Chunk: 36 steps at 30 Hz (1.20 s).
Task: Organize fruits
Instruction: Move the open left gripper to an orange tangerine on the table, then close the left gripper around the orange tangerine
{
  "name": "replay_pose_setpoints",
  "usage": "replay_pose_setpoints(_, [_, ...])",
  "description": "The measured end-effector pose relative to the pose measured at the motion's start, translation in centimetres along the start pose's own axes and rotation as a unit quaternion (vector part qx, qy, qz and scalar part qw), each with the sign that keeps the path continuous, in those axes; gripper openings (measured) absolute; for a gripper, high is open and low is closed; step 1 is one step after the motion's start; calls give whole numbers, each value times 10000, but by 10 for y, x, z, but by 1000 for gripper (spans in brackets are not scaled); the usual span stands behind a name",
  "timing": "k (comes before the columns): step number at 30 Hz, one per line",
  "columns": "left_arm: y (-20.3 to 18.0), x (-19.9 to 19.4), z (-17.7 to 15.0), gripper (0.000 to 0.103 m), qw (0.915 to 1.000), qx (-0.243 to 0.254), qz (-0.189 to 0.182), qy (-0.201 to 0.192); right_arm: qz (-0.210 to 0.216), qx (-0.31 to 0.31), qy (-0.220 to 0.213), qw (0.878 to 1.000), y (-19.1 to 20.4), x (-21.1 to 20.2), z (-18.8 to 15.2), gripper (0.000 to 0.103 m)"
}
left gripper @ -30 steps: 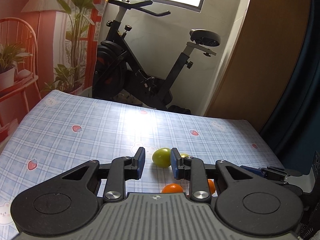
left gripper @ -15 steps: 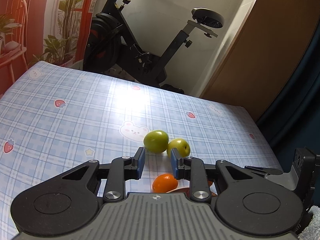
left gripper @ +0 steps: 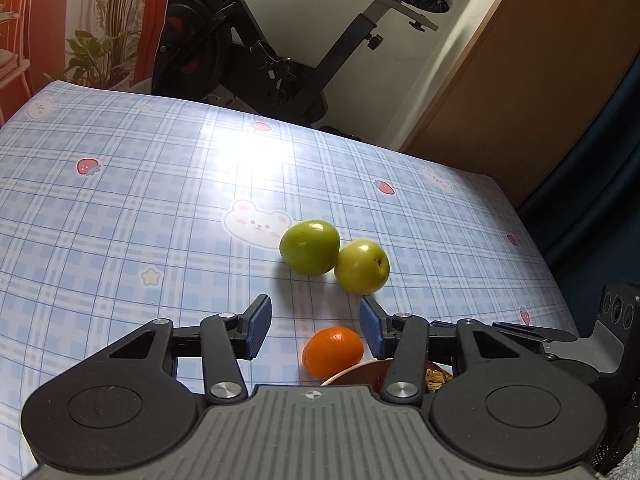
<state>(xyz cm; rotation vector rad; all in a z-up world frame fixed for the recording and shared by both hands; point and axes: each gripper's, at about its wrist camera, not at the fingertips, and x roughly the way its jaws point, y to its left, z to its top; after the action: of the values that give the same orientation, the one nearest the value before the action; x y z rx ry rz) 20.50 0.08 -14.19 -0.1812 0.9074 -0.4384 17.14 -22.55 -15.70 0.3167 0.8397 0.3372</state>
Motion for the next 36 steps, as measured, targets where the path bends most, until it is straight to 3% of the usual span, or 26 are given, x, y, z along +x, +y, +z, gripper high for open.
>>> replay_pose_setpoints(5, [-2, 8, -2, 51, 9998, -9, -64, 163, -33, 92, -7, 10000, -2, -3, -1, 38])
replay_pose_setpoints(11, [4, 26, -2, 51, 9982, -351, -225, 429, -528, 95, -194, 9984, -5, -12, -3, 38])
replay_pose_setpoints(19, [5, 47, -7, 51, 9955, -531, -303, 725, -820, 101, -303, 9961, -11, -23, -8, 38])
replay_pose_setpoints(28, [2, 51, -9, 44, 9955, -629, -324, 628, -766, 383, -423, 9954, -17, -27, -12, 38])
replay_pose_setpoints(36, [5, 37, -12, 43, 9965, -751, -190, 304, -724, 501, -418, 9952, -16, -27, -14, 40])
